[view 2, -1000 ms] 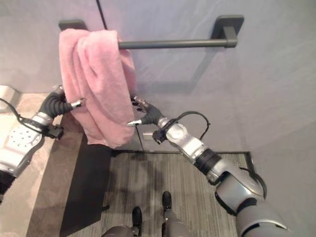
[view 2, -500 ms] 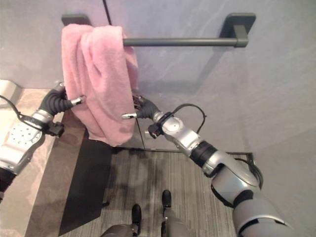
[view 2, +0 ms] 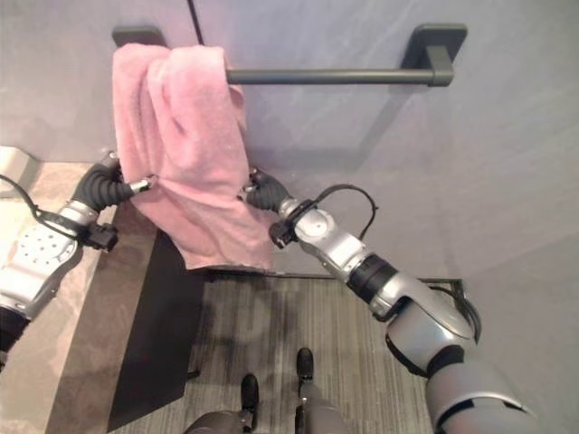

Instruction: Put brush and paste in cup on sink, flatten towel.

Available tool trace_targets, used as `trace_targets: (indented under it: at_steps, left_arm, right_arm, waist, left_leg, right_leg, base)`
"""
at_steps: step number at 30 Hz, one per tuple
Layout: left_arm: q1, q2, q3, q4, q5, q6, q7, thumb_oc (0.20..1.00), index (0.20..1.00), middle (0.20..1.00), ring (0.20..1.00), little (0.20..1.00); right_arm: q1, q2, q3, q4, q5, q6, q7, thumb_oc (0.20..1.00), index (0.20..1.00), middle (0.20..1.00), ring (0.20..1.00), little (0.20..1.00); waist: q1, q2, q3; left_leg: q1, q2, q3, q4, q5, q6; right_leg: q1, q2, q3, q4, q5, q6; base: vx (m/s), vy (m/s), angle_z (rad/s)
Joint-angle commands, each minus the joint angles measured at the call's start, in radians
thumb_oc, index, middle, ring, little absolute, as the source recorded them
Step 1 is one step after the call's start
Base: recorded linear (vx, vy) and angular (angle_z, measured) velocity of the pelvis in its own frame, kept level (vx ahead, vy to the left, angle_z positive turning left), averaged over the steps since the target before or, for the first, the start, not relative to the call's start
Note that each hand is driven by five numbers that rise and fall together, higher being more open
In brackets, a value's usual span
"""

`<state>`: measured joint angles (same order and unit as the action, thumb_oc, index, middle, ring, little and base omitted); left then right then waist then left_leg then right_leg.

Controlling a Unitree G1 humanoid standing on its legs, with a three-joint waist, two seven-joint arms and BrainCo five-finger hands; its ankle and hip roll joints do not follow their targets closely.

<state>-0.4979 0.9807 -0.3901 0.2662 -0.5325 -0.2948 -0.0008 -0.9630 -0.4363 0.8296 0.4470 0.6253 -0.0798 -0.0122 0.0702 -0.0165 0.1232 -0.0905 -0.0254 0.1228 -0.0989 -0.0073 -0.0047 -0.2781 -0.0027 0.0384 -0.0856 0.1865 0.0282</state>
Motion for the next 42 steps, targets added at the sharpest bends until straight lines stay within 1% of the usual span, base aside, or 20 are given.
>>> trace_targets:
  at_steps: [1,7,10,12,14,16,17,18,19,21,22,27,30,32,35,37,38,40,41,42]
  left_arm:
    - [-0.018,0.028,0.046,-0.03,0.005,-0.027,0.043,0.2,0.2,0.2,0.2,0.2]
    - [0.062,-0.026,0.128,-0.052,0.019,-0.035,0.065,0.2,0.2,0.2,0.2,0.2]
    - [0.157,-0.126,0.18,-0.055,0.03,-0.033,0.082,0.2,0.2,0.2,0.2,0.2]
    - [0.17,-0.153,0.202,-0.088,0.022,-0.036,0.075,0.2,0.2,0.2,0.2,0.2]
    - [0.215,-0.228,0.194,-0.091,0.008,-0.019,0.08,0.2,0.2,0.2,0.2,0.2]
    - [0.177,-0.199,0.168,-0.11,0.106,-0.021,0.078,0.2,0.2,0.2,0.2,0.2]
    - [0.192,-0.217,0.184,-0.12,0.081,-0.027,0.081,0.2,0.2,0.2,0.2,0.2]
    - [0.204,-0.286,0.177,-0.098,0.033,-0.017,0.096,0.2,0.2,0.2,0.2,0.2]
    - [0.191,-0.252,0.167,-0.131,0.109,-0.02,0.088,0.2,0.2,0.2,0.2,0.2]
    - [0.205,-0.246,0.175,-0.156,0.107,-0.026,0.087,0.2,0.2,0.2,0.2,0.2]
    - [0.218,-0.286,0.211,-0.175,0.056,-0.039,0.11,0.2,0.2,0.2,0.2,0.2]
    - [0.235,-0.318,0.277,-0.258,0.047,-0.07,0.141,0.2,0.2,0.2,0.2,0.2]
    - [0.204,-0.324,0.306,-0.302,0.015,-0.095,0.168,0.2,0.2,0.2,0.2,0.2]
    - [0.193,-0.337,0.302,-0.303,0.017,-0.092,0.186,0.2,0.2,0.2,0.2,0.2]
    - [0.15,-0.299,0.307,-0.338,0.059,-0.097,0.209,0.2,0.2,0.2,0.2,0.2]
    - [0.147,-0.316,0.303,-0.334,0.038,-0.097,0.215,0.2,0.2,0.2,0.2,0.2]
    - [0.12,-0.283,0.301,-0.34,0.096,-0.094,0.231,0.2,0.2,0.2,0.2,0.2]
    - [0.132,-0.311,0.29,-0.328,0.073,-0.083,0.236,0.2,0.2,0.2,0.2,0.2]
    - [0.11,-0.282,0.287,-0.32,0.139,-0.074,0.247,0.2,0.2,0.2,0.2,0.2]
    - [0.102,-0.261,0.292,-0.334,0.145,-0.083,0.243,0.2,0.2,0.2,0.2,0.2]
  right_arm:
    - [-0.079,0.005,-0.095,-0.049,-0.04,-0.082,-0.02,0.2,0.2,0.2,0.2,0.2]
    - [0.03,-0.075,-0.209,-0.164,-0.072,-0.115,-0.061,0.2,0.2,0.2,0.2,0.2]
    - [0.21,-0.068,-0.35,-0.232,-0.061,-0.148,-0.087,0.2,0.2,0.2,0.2,0.2]
    - [0.259,-0.126,-0.374,-0.328,-0.132,-0.137,-0.078,0.2,0.2,0.2,0.2,0.2]
    - [0.368,-0.093,-0.438,-0.343,-0.123,-0.149,-0.089,0.2,0.2,0.2,0.2,0.2]
    - [0.38,-0.126,-0.463,-0.371,-0.191,-0.143,-0.104,0.2,0.2,0.2,0.2,0.2]
    - [0.415,-0.106,-0.484,-0.402,-0.153,-0.16,-0.096,0.2,0.2,0.2,0.2,0.2]
    - [0.458,-0.096,-0.498,-0.419,-0.179,-0.165,-0.113,0.2,0.2,0.2,0.2,0.2]
    - [0.467,-0.104,-0.522,-0.447,-0.182,-0.169,-0.117,0.2,0.2,0.2,0.2,0.2]
    - [0.48,-0.086,-0.54,-0.472,-0.145,-0.191,-0.111,0.2,0.2,0.2,0.2,0.2]
    - [0.484,-0.091,-0.562,-0.529,-0.181,-0.201,-0.131,0.2,0.2,0.2,0.2,0.2]
    - [0.473,-0.074,-0.601,-0.604,-0.201,-0.234,-0.15,0.2,0.2,0.2,0.2,0.2]
    - [0.427,-0.069,-0.596,-0.617,-0.202,-0.237,-0.176,0.2,0.2,0.2,0.2,0.2]
    - [0.406,-0.06,-0.587,-0.615,-0.213,-0.236,-0.185,0.2,0.2,0.2,0.2,0.2]
    - [0.369,-0.068,-0.576,-0.621,-0.239,-0.226,-0.203,0.2,0.2,0.2,0.2,0.2]
    - [0.367,-0.059,-0.572,-0.622,-0.233,-0.227,-0.199,0.2,0.2,0.2,0.2,0.2]
    - [0.358,-0.061,-0.569,-0.612,-0.248,-0.223,-0.213,0.2,0.2,0.2,0.2,0.2]
    - [0.366,-0.043,-0.566,-0.602,-0.239,-0.22,-0.206,0.2,0.2,0.2,0.2,0.2]
    - [0.363,-0.055,-0.557,-0.579,-0.264,-0.208,-0.216,0.2,0.2,0.2,0.2,0.2]
    - [0.364,-0.062,-0.558,-0.586,-0.24,-0.212,-0.212,0.2,0.2,0.2,0.2,0.2]
  waist:
    - [0.021,-0.029,0.023]
    - [0.008,-0.023,0.022]
    - [-0.01,-0.019,0.02]
    - [-0.021,-0.018,0.015]
    - [-0.033,-0.013,0.015]
    - [-0.039,-0.013,0.013]
    - [-0.043,-0.011,0.014]
    - [-0.054,-0.009,0.015]
    - [-0.056,-0.01,0.014]
    - [-0.056,-0.009,0.017]
    - [-0.059,-0.009,0.016]
    - [-0.059,-0.01,0.013]
    - [-0.056,-0.013,0.007]
    - [-0.057,-0.014,0.005]
    - [-0.057,-0.015,0.001]
    - [-0.058,-0.017,0.0]
    - [-0.059,-0.017,-0.002]
    - [-0.059,-0.019,0.0]
    - [-0.059,-0.018,0.0]
    - [-0.059,-0.018,0.0]
  left_leg:
    - [-0.036,-0.025,-0.036,0.012,0.007,0.019]
    - [-0.026,-0.026,-0.028,0.012,0.0,0.023]
    - [-0.015,-0.026,-0.017,0.012,-0.008,0.027]
    - [-0.011,-0.026,-0.014,0.012,-0.011,0.028]
    - [0.002,-0.027,-0.012,0.012,-0.02,0.032]
    - [0.001,-0.027,-0.006,0.012,-0.017,0.032]
    - [0.008,-0.026,-0.007,0.012,-0.023,0.033]
    - [0.012,-0.026,-0.001,0.012,-0.023,0.033]
    - [0.009,-0.026,0.005,0.012,-0.02,0.033]
    - [0.017,-0.025,0.008,0.012,-0.026,0.034]
    - [0.016,-0.025,0.014,0.012,-0.026,0.034]
    - [0.017,-0.024,0.027,0.012,-0.028,0.036]
    - [0.019,-0.023,0.038,0.012,-0.029,0.036]
    - [0.022,-0.021,0.043,0.012,-0.029,0.036]
    - [0.023,-0.019,0.048,0.012,-0.028,0.034]
    - [0.023,-0.018,0.049,0.012,-0.027,0.034]
    - [0.024,-0.018,0.051,0.012,-0.026,0.033]
    - [0.025,-0.018,0.052,0.013,-0.027,0.034]
    - [0.025,-0.017,0.053,0.014,-0.026,0.032]
    - [0.026,-0.017,0.052,0.014,-0.026,0.032]
  right_leg:
    - [0.078,-0.023,0.009,-0.002,-0.1,0.062]
    - [0.084,-0.023,0.013,-0.002,-0.102,0.063]
    - [0.088,-0.024,0.021,-0.002,-0.105,0.064]
    - [0.091,-0.024,0.024,-0.002,-0.108,0.064]
    - [0.103,-0.024,0.024,-0.002,-0.112,0.064]
    - [0.1,-0.024,0.029,-0.002,-0.109,0.064]
    - [0.107,-0.024,0.028,-0.002,-0.114,0.066]
    - [0.108,-0.023,0.035,-0.002,-0.111,0.066]
    - [0.102,-0.022,0.041,-0.002,-0.108,0.067]
    - [0.108,-0.021,0.044,-0.002,-0.11,0.069]
    - [0.105,-0.019,0.05,-0.002,-0.109,0.07]
    - [0.1,-0.017,0.062,-0.002,-0.106,0.074]
    - [0.098,-0.015,0.07,-0.002,-0.103,0.075]
    - [0.098,-0.014,0.074,-0.002,-0.101,0.076]
    - [0.097,-0.01,0.078,-0.002,-0.099,0.075]
    - [0.098,-0.01,0.078,-0.002,-0.099,0.075]
    - [0.097,-0.008,0.08,-0.002,-0.098,0.075]
    - [0.098,-0.008,0.08,-0.002,-0.097,0.075]
    - [0.098,-0.007,0.08,-0.002,-0.097,0.075]
    - [0.099,-0.007,0.079,-0.002,-0.098,0.074]
  base:
    - [0.0,0.0,0.0]
    - [0.0,0.0,0.0]
    - [0.0,0.002,-0.01]
    - [0.01,0.006,-0.02]
    - [0.0,0.002,-0.08]
    - [-0.03,-0.009,-0.11]
    - [-0.01,-0.009,-0.14]
    - [-0.03,-0.007,-0.11]
    - [-0.03,-0.013,-0.07]
    - [-0.01,-0.012,-0.08]
    - [-0.01,-0.015,-0.1]
    - [-0.02,-0.02,-0.11]
    - [-0.02,-0.022,-0.08]
    - [-0.02,-0.014,-0.1]
    - [-0.01,-0.017,-0.13]
    - [-0.01,-0.015,-0.06]
    - [0.0,0.0,0.0]
    - [0.0,0.0,0.0]
    - [0.0,0.0,0.0]
    - [0.0,0.0,0.0]
